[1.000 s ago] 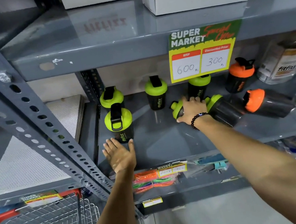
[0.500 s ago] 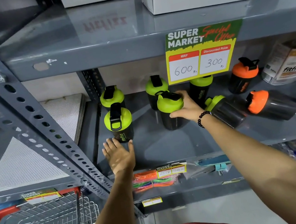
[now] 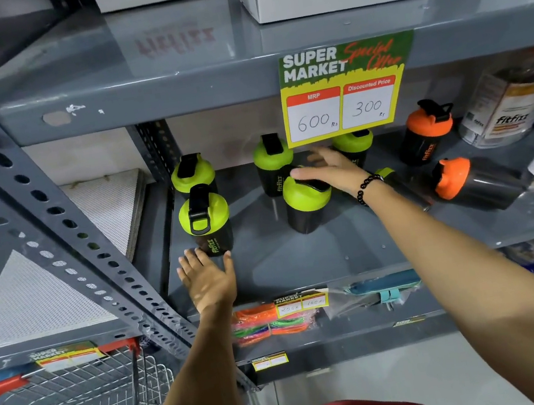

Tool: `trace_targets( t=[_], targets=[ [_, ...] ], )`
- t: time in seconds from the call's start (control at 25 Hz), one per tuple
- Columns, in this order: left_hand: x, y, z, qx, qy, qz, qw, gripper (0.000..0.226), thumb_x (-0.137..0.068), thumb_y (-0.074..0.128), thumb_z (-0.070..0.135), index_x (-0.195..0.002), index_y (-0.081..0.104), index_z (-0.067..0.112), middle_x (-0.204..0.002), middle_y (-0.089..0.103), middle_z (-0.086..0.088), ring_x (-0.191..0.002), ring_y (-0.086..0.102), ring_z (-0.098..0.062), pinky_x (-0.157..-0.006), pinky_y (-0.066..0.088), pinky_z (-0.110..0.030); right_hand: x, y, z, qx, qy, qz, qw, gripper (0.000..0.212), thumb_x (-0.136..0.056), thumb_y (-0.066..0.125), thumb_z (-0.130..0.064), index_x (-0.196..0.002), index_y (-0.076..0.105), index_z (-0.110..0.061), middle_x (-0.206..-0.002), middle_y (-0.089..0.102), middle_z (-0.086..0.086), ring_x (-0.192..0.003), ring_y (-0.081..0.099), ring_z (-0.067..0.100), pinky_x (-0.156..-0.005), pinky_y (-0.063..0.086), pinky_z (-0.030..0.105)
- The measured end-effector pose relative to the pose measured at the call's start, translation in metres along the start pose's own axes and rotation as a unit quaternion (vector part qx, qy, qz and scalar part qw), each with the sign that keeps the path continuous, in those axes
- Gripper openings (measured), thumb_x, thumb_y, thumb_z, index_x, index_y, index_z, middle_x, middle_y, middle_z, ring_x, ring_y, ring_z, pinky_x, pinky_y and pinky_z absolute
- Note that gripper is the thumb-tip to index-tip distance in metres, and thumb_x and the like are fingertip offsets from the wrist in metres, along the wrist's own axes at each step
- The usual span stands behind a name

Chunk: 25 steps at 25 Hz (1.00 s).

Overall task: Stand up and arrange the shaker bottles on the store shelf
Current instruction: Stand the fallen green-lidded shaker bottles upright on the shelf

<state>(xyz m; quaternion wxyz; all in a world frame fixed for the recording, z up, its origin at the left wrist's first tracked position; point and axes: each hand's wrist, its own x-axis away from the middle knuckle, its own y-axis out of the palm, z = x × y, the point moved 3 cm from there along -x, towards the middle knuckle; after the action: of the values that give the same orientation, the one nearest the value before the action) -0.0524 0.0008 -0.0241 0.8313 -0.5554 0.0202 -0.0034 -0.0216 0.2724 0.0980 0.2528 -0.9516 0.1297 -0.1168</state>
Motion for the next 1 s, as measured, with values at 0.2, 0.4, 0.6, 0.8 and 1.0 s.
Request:
trace_targets(
  t=[0.2,0.4,0.6,0.8,1.0],
  targets=[
    [0.000,0.001,-0.001,-0.012,0.001,-0.005,1.000,0.069,-0.093,0.035,0.044,-0.141,0.022,-0.004,-0.153,0.020,-0.025,-0.144,0.013,-0.037,-0.119,0.007,-0.046,-0.010,0.006,-0.029,0.331,-0.046,-0.011,0.943,0.049,-0.060,0.071,-0.045,-0.102,0.068,-0.021,-0.107,0.068,0.005,-0.109,0.057,0.029,-0.093,0.047,0.040],
    [-0.001,0.001,-0.001,-0.013,0.003,-0.008,1.000,0.069,-0.093,0.036,0.045,-0.140,0.022,-0.004,-0.153,0.020,-0.025,-0.143,0.014,-0.037,-0.119,0.007,-0.046,-0.006,0.014,-0.030,0.277,-0.081,-0.066,0.955,0.066,-0.064,0.046,-0.001,-0.118,0.063,-0.035,-0.133,0.058,0.007,-0.130,0.046,0.030,-0.109,0.039,0.045],
    [0.001,-0.001,-0.001,0.000,-0.007,0.000,1.000,0.072,-0.092,0.039,0.044,-0.140,0.022,-0.007,-0.152,0.021,-0.028,-0.142,0.015,-0.040,-0.119,0.009,-0.047,0.012,0.011,-0.037,0.185,-0.105,0.058,0.975,0.047,-0.078,0.042,0.008,-0.107,0.071,-0.016,-0.121,0.068,0.007,-0.118,0.057,0.025,-0.103,0.045,0.032],
    [0.027,0.002,0.008,0.054,-0.011,0.044,0.998,0.078,-0.088,0.029,0.046,-0.139,0.016,-0.011,-0.150,0.021,-0.032,-0.142,0.017,-0.042,-0.119,0.009,-0.046,0.013,0.023,-0.045,0.299,0.013,0.127,0.945,0.068,-0.075,0.059,-0.062,-0.120,0.057,-0.011,-0.131,0.052,0.015,-0.121,0.048,0.037,-0.092,0.048,0.042],
    [0.044,0.010,0.030,0.064,0.018,0.015,0.998,0.079,-0.086,0.021,0.050,-0.142,0.015,-0.007,-0.153,0.019,-0.028,-0.144,0.014,-0.037,-0.119,0.005,-0.042,0.010,0.031,-0.046,0.306,0.010,0.081,0.948,0.063,-0.075,0.066,-0.044,-0.126,0.052,-0.009,-0.134,0.043,0.015,-0.126,0.041,0.036,-0.095,0.045,0.041]
  ],
)
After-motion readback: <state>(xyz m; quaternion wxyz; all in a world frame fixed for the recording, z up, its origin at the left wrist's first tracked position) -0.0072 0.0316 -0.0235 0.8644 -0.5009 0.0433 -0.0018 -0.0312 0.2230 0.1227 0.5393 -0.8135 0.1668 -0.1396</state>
